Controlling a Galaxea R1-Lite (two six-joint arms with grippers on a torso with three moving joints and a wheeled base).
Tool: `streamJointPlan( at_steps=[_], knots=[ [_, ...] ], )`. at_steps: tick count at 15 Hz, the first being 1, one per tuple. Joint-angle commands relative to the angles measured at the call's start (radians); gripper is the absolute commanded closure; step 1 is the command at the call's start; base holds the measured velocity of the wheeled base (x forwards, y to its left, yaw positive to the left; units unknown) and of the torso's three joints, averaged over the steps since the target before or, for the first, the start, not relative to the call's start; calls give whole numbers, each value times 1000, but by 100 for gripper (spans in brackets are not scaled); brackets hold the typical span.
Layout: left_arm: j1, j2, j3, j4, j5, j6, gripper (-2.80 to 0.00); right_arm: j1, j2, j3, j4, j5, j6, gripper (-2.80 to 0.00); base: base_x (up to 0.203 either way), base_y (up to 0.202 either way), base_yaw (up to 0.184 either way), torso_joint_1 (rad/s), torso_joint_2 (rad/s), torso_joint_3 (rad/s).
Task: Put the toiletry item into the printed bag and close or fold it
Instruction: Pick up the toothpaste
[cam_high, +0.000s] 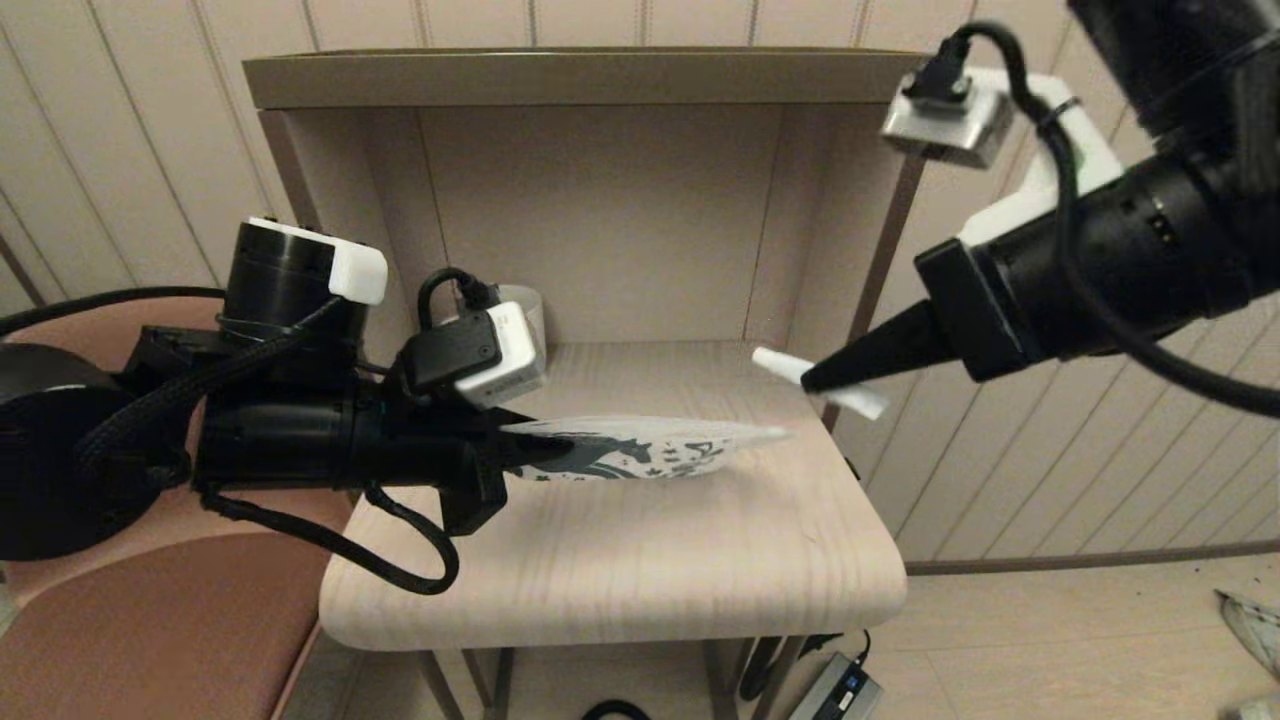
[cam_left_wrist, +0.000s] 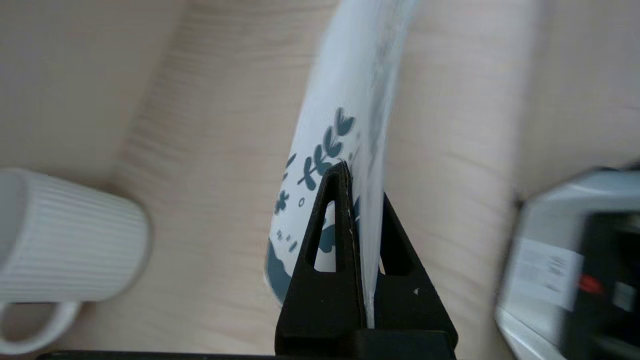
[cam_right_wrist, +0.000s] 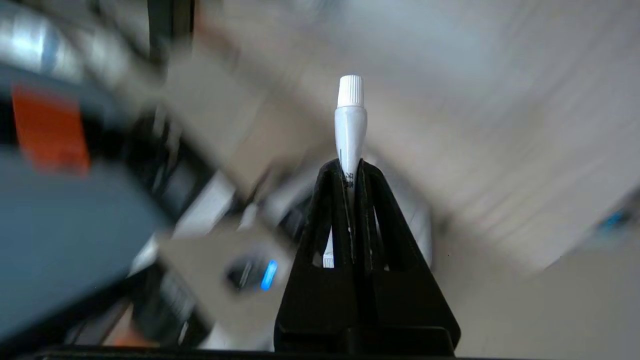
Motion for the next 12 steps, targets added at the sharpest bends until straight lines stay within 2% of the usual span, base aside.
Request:
streamJointPlan(
  at_steps=[1, 12],
  knots=[
    [-7, 28, 34, -87, 7, 3, 0, 36, 93, -16, 106, 20, -2, 0, 0, 0, 0, 0, 0, 0],
    [-25, 4, 73, -98, -3, 3, 0, 13, 187, -13, 79, 19, -23, 0, 0, 0, 0, 0, 0, 0]
  ],
)
